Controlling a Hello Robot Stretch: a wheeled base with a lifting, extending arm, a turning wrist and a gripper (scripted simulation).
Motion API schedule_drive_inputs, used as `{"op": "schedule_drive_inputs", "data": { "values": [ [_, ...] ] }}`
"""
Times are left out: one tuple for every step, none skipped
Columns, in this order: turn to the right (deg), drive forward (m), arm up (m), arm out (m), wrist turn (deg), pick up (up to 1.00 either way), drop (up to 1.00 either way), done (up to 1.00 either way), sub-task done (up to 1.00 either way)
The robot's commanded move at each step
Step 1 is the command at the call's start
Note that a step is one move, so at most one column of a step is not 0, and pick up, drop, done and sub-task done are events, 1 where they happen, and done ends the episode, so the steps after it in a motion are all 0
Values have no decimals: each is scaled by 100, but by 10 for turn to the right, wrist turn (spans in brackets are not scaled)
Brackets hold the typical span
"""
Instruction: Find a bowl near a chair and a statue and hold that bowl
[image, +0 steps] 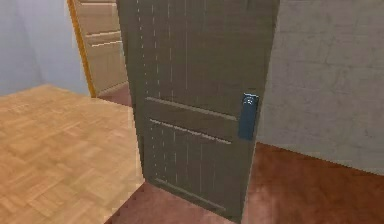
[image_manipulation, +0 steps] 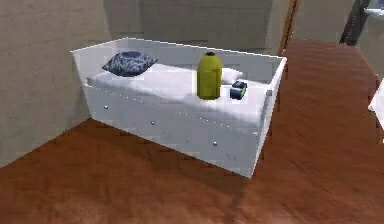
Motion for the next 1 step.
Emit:
{"op": "schedule_drive_inputs", "data": {
  "values": [
    [-390,0,0,0,0,0,0,0,0]
  ]
}}
